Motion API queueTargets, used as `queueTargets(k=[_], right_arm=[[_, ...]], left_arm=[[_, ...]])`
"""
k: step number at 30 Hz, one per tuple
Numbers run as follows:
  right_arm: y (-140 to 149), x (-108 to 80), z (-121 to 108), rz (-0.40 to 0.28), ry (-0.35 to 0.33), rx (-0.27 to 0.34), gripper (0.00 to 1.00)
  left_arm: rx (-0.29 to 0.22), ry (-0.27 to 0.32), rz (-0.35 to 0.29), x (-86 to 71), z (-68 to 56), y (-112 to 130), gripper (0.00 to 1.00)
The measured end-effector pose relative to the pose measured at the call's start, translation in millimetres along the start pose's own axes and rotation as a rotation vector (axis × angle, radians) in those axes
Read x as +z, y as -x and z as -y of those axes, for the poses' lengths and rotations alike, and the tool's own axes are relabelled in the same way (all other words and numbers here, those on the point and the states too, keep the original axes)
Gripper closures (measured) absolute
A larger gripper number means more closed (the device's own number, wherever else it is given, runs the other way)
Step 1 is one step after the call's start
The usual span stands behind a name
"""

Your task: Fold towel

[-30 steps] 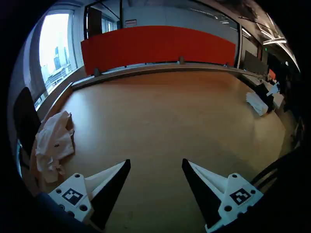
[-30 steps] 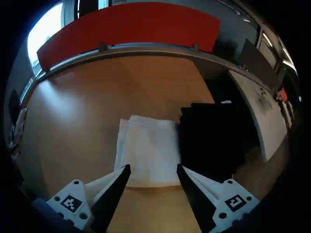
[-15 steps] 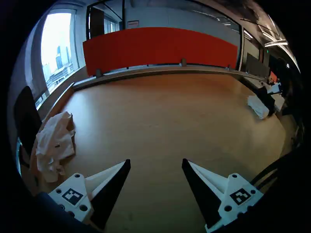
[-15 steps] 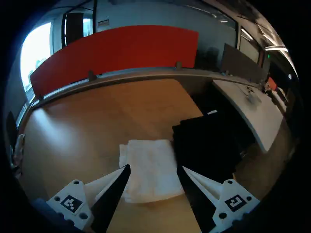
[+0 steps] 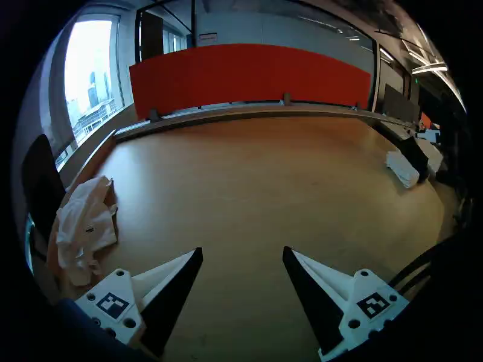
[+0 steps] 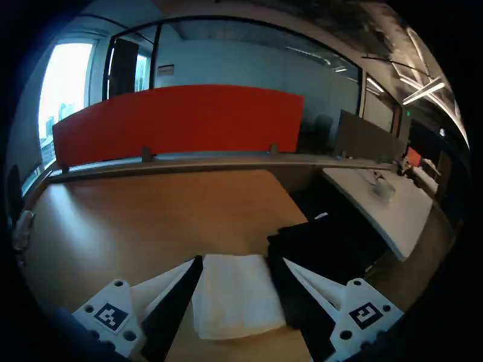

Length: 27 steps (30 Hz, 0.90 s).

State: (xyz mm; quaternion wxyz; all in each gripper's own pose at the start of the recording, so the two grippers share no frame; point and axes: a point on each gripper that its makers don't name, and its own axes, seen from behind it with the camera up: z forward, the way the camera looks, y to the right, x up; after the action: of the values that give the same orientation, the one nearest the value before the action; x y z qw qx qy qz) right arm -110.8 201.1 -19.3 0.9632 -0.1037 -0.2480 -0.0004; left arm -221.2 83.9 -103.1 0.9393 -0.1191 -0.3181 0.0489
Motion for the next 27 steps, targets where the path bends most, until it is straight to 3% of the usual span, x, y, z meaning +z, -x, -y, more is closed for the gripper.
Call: queueTargets(k=[12,20,27], right_arm=[[-31.1,-4.9,3.3,-0.15,0.005,0.062,0.08],[-44.8,-9.0,13.6,-0.212,-0.007,0.054,0.08],[-53.0,-17.6,36.4,-0.236,-0.043,0.03,0.08]], left_arm=[[-0.031,-0.03,-0.022,0.9,7.2,-6.3,0.01],[-0.064,-0.062,-0.074,1.2,16.7,-22.1,0.01],[-0.113,-0.093,-0.13,1.6,26.5,-41.2,0.02]])
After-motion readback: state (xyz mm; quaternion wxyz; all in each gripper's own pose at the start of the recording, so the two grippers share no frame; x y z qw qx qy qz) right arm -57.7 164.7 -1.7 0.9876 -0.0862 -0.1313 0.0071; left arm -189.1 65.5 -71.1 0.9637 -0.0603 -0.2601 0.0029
